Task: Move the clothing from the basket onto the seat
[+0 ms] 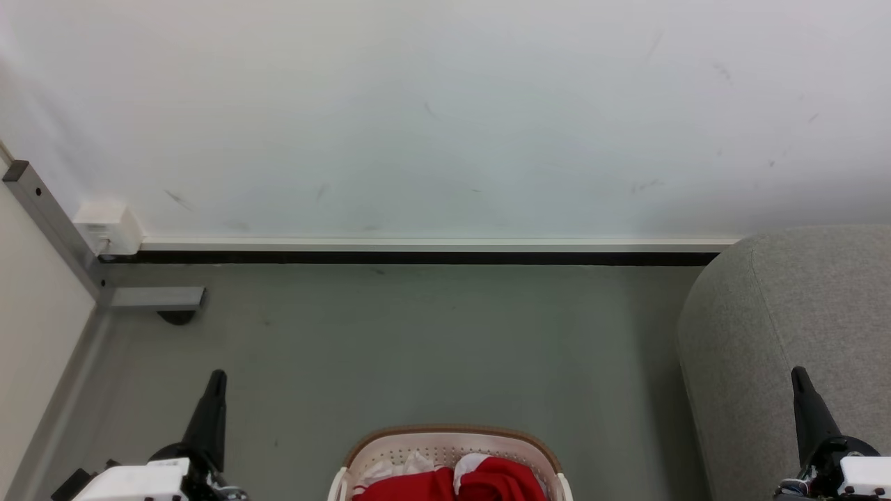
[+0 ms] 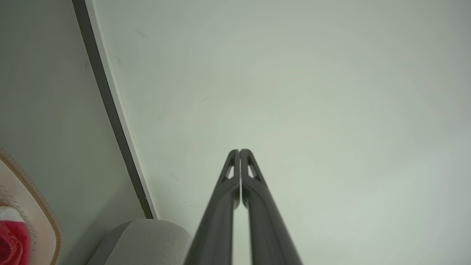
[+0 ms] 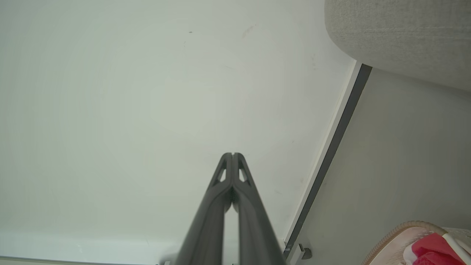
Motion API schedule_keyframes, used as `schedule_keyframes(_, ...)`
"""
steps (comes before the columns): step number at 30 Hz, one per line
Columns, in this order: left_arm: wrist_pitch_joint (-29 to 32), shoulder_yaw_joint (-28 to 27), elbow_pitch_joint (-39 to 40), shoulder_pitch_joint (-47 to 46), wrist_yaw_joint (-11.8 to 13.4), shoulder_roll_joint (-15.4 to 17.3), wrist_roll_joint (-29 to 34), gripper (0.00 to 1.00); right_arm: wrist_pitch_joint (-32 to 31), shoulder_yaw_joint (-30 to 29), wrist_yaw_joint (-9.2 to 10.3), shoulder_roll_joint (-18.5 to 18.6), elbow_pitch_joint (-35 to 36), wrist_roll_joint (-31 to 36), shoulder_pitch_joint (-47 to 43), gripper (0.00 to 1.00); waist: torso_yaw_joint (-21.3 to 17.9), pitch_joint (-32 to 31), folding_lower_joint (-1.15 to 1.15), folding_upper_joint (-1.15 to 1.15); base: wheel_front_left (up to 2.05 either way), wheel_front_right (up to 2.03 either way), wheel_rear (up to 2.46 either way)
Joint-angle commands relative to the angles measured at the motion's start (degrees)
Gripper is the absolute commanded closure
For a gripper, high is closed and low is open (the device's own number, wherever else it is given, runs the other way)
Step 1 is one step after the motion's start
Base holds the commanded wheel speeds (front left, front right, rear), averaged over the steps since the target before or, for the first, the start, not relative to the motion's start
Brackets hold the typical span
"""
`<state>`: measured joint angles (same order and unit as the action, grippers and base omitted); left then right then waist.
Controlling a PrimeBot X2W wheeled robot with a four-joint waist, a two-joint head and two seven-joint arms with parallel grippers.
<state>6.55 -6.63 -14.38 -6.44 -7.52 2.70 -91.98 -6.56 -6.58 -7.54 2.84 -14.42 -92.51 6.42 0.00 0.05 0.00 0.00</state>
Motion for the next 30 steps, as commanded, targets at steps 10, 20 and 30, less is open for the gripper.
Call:
schedule_keyframes(10, 0.21, -0.02, 0.12, -0.33, -0.01, 0.43, -0.72, 1.0, -0.13, -0.16, 0.13, 0.07, 0.26, 0.45, 0.35, 1.0, 0.0, 0.0, 0.0, 0.0, 0.0, 0.0, 0.0)
schedule_keyframes(20, -0.05, 0.03, -0.1, 0.05, -0.01, -0.03, 0.02, 0.0, 0.02, 0.05, -0.01, 0.0, -0.16, -0.02, -0.04, 0.0, 0.0, 0.0, 0.0, 0.0, 0.0, 0.0, 0.0)
schedule_keyframes(30, -2.52, 1.2, -0.27, 1.13, 0.0, -0.35, 0.78, 0.0, 2.18, 2.85, 0.01, -0.34, 1.19, 0.71, -1.37, 0.0, -0.01, 0.05, 0.0, 0.0, 0.0, 0.0, 0.0)
